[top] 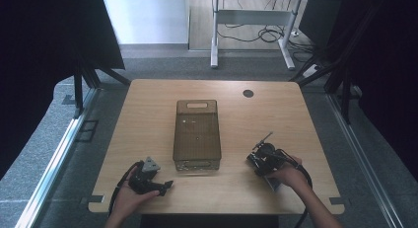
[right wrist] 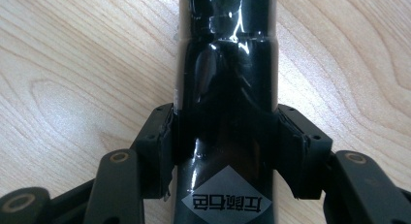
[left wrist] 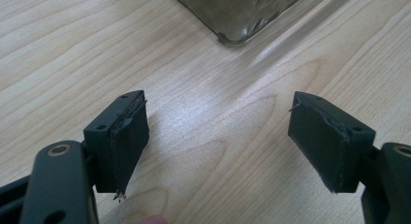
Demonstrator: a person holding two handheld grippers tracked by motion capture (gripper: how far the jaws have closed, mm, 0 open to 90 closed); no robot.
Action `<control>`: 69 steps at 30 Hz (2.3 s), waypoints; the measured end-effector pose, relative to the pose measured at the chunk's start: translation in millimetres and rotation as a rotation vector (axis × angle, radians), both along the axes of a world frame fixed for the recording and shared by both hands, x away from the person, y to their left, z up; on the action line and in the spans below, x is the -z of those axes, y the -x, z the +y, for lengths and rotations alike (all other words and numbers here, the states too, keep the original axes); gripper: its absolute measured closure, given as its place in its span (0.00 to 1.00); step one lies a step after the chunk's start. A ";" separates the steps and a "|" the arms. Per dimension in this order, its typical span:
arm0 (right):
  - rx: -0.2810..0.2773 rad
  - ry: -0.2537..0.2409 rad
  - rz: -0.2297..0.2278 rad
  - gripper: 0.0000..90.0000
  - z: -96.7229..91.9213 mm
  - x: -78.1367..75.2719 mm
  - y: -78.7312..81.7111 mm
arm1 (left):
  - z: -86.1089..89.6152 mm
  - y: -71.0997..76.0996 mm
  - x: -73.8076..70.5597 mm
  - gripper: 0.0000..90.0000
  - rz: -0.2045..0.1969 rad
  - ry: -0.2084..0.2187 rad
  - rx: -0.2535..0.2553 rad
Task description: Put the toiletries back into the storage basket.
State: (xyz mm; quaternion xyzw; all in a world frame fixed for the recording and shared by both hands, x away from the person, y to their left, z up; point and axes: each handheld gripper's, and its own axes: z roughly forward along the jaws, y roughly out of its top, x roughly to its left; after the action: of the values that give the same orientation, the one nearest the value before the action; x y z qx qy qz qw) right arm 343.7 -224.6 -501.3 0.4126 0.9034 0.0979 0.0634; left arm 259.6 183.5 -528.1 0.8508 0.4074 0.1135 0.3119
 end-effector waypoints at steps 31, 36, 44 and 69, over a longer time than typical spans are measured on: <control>0.066 -0.158 0.034 0.51 -13.5 -21.0 -5.2 | -0.9 -0.5 2.1 0.25 0.007 0.005 -0.002; 0.059 -0.176 0.034 0.51 -13.5 -33.1 -4.0 | -0.8 -1.4 3.5 0.25 0.011 0.002 -0.003; 0.061 -0.231 0.022 0.52 -11.3 -54.1 -6.4 | -0.1 0.9 -1.3 0.25 -0.003 0.010 -0.007; 0.028 -0.297 -0.012 0.52 22.5 -83.1 -26.7 | 1.3 0.1 -0.7 0.25 0.000 0.012 -0.009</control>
State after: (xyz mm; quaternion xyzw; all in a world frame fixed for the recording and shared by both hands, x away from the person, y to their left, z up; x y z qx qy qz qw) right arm 370.3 -202.1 -418.2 0.4292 0.8728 0.2323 0.0084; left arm 259.6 184.8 -527.4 0.8470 0.4119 0.1126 0.3166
